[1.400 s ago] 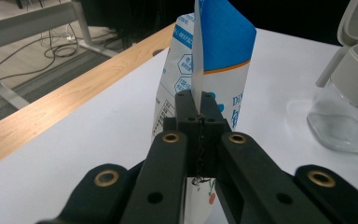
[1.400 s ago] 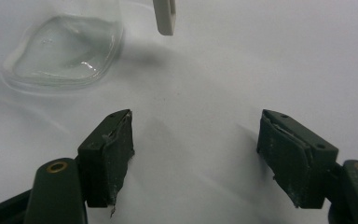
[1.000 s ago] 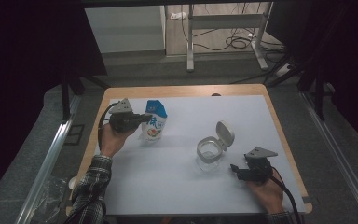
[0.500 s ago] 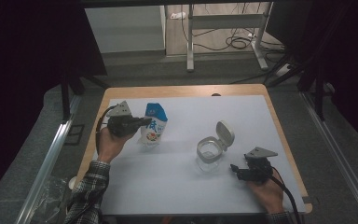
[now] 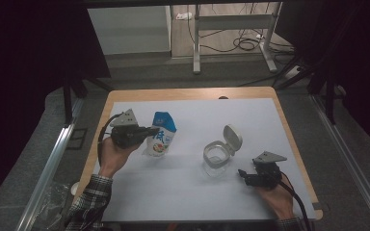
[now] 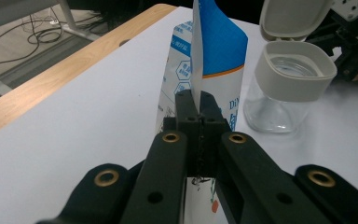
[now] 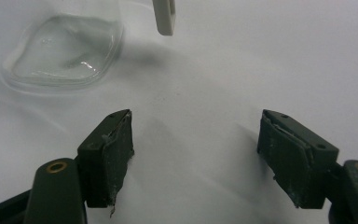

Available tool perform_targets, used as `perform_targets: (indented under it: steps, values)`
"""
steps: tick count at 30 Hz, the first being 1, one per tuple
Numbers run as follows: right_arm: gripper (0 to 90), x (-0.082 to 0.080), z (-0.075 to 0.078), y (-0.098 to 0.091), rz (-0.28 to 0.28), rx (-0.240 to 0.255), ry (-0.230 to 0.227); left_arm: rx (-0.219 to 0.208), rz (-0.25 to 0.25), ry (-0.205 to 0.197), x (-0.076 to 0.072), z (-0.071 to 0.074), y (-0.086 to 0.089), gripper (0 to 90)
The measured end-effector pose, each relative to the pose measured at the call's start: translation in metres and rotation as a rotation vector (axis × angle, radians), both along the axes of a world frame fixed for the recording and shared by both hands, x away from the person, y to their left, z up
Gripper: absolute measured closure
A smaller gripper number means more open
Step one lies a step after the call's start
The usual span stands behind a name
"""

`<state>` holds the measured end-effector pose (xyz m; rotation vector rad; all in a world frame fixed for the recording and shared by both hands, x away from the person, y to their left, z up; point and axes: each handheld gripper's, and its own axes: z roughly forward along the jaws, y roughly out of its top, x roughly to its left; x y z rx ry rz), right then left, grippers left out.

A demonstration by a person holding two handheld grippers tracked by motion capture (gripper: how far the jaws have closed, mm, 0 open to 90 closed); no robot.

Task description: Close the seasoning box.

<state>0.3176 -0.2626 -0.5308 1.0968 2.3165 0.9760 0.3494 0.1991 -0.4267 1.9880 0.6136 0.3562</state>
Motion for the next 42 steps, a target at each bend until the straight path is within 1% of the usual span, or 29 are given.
perform_targets:
  steps: [10,13,17,23,25,28,31,34,38,42]
  values:
    - [26.5,-0.002,0.001,0.001,-0.009,-0.002,-0.009,-0.017,-0.009,-0.006,-0.019,0.0,-0.006,90.0]
    - [26.6,-0.004,0.002,0.001,-0.005,0.013,-0.009,-0.017,-0.012,-0.007,-0.023,0.0,-0.01,90.0]
    - [26.7,-0.01,0.004,0.001,0.002,0.025,-0.008,-0.022,-0.015,-0.02,-0.031,-0.002,-0.014,90.0]
    - [26.7,-0.02,0.008,0.007,0.031,0.016,-0.014,-0.04,-0.021,-0.013,-0.038,-0.003,-0.018,90.0]
    - [26.7,-0.025,0.009,0.011,0.039,0.014,-0.015,-0.036,-0.024,-0.014,-0.04,-0.003,-0.021,90.0]
    - [26.8,-0.029,0.011,0.015,0.058,0.024,-0.014,-0.03,-0.032,-0.011,-0.044,-0.003,-0.023,90.0]
    - [27.0,-0.035,0.012,0.021,0.077,0.034,-0.005,-0.029,-0.034,-0.004,-0.047,-0.003,-0.026,90.0]
    - [27.0,-0.039,0.012,0.026,0.093,0.033,-0.001,-0.023,-0.038,0.0,-0.05,-0.003,-0.028,90.0]
    - [27.0,-0.043,0.011,0.031,0.113,0.04,0.01,-0.01,-0.049,-0.01,-0.054,-0.002,-0.032,90.0]
    - [27.1,-0.048,0.01,0.037,0.136,0.05,0.01,-0.005,-0.056,-0.008,-0.058,-0.002,-0.036,90.0]
